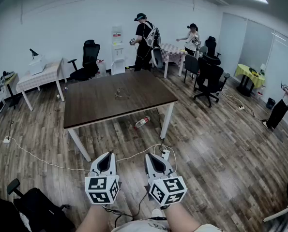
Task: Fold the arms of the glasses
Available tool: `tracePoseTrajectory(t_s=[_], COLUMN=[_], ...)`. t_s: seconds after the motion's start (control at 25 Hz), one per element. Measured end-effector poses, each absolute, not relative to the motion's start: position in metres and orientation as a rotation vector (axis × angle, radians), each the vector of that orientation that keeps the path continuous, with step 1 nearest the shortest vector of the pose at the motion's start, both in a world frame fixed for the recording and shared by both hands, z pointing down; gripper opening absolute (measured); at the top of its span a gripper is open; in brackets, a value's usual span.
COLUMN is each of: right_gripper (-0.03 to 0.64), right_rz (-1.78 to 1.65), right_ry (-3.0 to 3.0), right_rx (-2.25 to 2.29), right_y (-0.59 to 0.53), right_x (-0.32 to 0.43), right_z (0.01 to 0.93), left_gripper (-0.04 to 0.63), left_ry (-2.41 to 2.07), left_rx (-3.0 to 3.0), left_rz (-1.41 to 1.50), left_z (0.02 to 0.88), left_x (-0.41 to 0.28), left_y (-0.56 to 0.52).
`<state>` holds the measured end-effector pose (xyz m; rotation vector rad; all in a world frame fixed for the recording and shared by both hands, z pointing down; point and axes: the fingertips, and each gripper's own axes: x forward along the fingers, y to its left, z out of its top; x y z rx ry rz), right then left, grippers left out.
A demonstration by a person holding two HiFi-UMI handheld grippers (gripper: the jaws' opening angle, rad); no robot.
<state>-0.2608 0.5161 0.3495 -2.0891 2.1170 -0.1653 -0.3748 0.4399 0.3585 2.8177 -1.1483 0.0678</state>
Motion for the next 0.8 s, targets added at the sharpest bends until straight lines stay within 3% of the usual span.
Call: tracePoseTrajectory(t_s=[0.8], right_gripper=[0.015], right_rz=[-0.265], right_ry=[2.237], right_rx=[-1.96], right_y=[0.472], right_x=[-0.146], right_z=[0.371], left_gripper=[0.014], left_ry=[-1.202], left_rx=[2.772], left_rz=[0.115], left_z=[0.37], left_x=[-0.232], left_y=[0.417])
